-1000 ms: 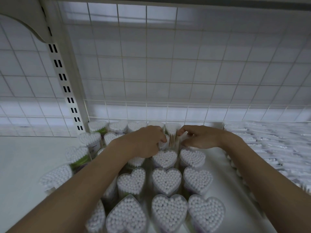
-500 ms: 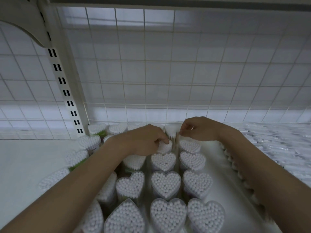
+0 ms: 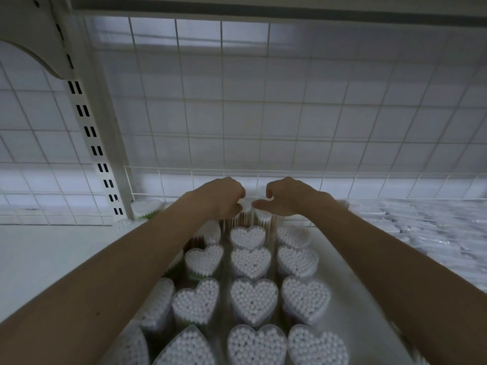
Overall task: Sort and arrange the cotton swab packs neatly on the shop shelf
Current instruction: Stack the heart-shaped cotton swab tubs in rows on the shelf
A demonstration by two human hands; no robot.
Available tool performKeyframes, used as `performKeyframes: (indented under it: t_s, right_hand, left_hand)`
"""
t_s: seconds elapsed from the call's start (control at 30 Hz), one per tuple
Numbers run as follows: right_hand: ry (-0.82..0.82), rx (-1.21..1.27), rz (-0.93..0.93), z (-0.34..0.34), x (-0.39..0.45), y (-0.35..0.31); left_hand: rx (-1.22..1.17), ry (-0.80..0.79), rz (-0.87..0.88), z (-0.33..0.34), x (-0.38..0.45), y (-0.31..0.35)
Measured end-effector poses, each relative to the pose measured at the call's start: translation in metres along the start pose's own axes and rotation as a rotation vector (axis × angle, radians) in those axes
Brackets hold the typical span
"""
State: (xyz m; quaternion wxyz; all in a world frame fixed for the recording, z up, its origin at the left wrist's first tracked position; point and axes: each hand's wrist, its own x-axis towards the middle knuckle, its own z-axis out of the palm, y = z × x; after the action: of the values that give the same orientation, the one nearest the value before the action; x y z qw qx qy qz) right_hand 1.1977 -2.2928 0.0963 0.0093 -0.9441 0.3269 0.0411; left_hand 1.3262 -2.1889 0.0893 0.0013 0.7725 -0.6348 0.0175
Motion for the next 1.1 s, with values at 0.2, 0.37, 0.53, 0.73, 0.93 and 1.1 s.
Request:
performKeyframes:
  t_s: [0.2, 0.37, 0.53, 0.73, 0.93, 1.1]
  right_hand:
    - [-0.089, 0.001, -0.039, 0.004, -0.003, 0.002]
    - [-0.208, 0.021, -0.065, -0.007, -0.004, 0.017]
    - [-0.243, 0.077, -0.062, -0.008, -0.006, 0.030]
    - [-0.236, 0.202, -0.018, 0.003, -0.004, 0.034]
    - [-0.167, 0.216, -0.057, 0.015, -0.001, 0.034]
    - [-0.167, 0.240, -0.047, 0.017, -0.002, 0.037]
  left_hand:
    - [0.072, 0.025, -0.019, 0.010, 0.006, 0.006]
    - [0.083, -0.030, 0.015, 0.013, 0.004, 0.005]
    - [0.151, -0.113, 0.070, 0.013, 0.005, 0.003]
    - [0.200, -0.076, 0.062, 0.011, 0.003, 0.004]
    - [0.054, -0.033, 0.026, 0.011, 0.008, 0.006]
    - [0.068, -0.031, -0.008, 0.010, 0.018, 0.010]
